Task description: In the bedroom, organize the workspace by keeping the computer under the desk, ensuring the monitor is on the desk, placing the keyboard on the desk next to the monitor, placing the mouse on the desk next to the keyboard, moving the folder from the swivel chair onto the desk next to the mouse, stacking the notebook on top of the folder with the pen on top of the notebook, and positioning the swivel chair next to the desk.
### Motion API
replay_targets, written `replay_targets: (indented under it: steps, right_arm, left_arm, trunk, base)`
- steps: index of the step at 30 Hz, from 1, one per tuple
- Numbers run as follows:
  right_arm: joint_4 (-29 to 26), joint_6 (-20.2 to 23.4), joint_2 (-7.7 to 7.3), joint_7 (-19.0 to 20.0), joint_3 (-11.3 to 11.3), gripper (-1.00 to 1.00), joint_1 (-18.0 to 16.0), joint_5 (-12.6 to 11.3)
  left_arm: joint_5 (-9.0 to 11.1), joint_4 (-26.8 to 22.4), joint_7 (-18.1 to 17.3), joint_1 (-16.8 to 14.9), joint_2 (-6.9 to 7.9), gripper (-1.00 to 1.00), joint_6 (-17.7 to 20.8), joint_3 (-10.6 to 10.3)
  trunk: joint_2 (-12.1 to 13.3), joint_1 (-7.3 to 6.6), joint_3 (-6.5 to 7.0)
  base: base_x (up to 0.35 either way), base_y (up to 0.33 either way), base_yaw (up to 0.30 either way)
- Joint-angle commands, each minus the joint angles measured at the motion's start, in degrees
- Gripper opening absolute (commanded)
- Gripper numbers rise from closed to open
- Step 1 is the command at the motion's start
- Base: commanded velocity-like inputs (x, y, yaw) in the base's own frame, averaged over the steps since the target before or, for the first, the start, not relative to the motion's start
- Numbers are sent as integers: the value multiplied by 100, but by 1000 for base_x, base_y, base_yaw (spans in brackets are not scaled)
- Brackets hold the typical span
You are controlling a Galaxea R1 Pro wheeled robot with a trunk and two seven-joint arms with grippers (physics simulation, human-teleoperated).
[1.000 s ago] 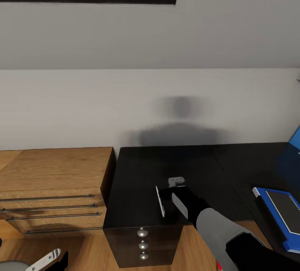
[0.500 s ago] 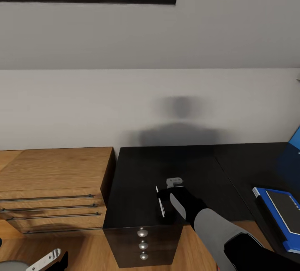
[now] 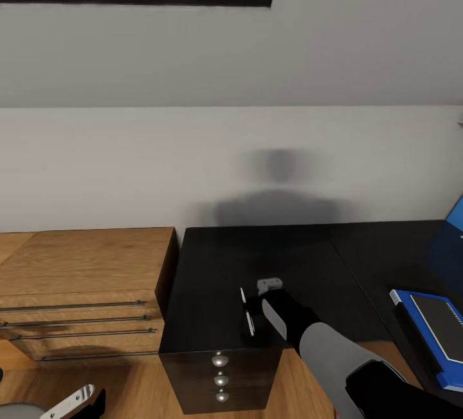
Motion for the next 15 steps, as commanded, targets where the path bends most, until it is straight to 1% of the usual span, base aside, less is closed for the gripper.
replay_targets:
  steps: [1,7,15]
  right_arm:
    - [-4,55,0,-86,44,100,-6,-61]
    - [2,166,0,-406,55,100,-8,-59]
    - [59,202,0,-527,70,100,-2,-52]
  left_arm:
    - [43,-14,27,2,2,100,24,-3]
    - [42,-14,27,2,-1,100,24,-3]
    - [40,-14,28,2,-1,100,31,-3]
  trunk:
    - [-6,2,-7]
    - [-6,2,-7]
    - [-6,2,-7]
  base:
    - [0,0,0]
    - [0,0,0]
    - [0,0,0]
